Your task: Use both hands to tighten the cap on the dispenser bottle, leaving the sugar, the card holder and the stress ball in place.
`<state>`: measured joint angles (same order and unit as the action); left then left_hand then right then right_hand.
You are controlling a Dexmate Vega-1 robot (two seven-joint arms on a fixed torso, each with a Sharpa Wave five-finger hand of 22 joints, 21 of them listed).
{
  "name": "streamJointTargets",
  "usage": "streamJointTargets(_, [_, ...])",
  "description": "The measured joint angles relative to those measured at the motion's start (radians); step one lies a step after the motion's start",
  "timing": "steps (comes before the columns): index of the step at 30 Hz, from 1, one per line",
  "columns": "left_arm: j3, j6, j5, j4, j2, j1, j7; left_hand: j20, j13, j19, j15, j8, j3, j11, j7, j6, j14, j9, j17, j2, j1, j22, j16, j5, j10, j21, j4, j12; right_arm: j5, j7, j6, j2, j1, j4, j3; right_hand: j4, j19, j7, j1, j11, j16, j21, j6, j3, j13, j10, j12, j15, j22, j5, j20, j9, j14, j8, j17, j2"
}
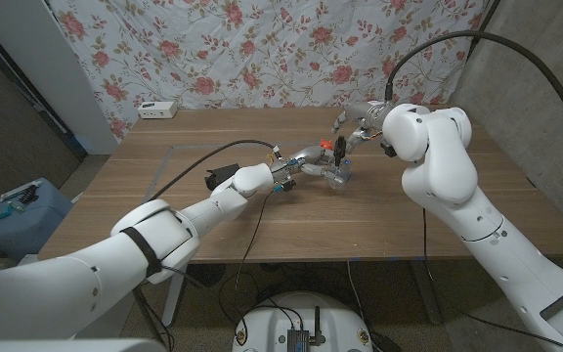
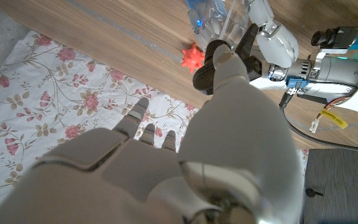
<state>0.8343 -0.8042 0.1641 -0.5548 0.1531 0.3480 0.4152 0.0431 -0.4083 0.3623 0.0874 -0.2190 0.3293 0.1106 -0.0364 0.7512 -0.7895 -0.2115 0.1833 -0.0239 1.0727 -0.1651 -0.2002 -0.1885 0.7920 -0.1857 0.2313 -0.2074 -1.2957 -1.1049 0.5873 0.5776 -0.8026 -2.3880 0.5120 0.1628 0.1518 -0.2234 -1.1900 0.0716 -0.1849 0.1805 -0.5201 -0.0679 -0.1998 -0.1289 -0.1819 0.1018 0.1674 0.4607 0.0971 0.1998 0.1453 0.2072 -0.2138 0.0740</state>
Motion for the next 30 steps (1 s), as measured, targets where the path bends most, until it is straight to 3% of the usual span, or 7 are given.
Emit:
streamJointTargets(18, [-0.004,-0.004,0.001,0.01,-0.001,-0.002,0.004,0.0,0.0,0.0,0.0,-0.003,0.0,0.0,0.0,0.0,0.0,0.0,0.001,0.0,0.0,0.0,0.0,0.0,0.0,0.0,0.0,0.0,-0.031,-0.091,0.009,0.004,0.071,0.042,0.062,-0.015,0.0,0.0,0.008,-0.006,-0.004,0.0,-0.022,0.007,0.0,-0.006,0.0,0.005,0.0,-0.007,0.0,0.003,0.005,0.008,0.0,0.001])
streamJointTargets(30, [-0.005,-0.005,0.001,-0.005,0.006,0.004,0.004,0.0,0.0,0.0,0.0,-0.002,0.0,0.002,0.0,0.0,0.0,0.0,0.001,0.0,0.0,0.0,0.0,0.0,0.002,0.0,0.0,0.0,-0.081,-0.153,0.008,0.001,0.076,0.046,0.065,-0.032,0.0,0.0,0.034,-0.023,-0.009,0.0,-0.029,0.016,0.0,-0.013,-0.007,0.01,0.0,-0.013,0.0,0.003,0.01,0.008,0.0,0.001])
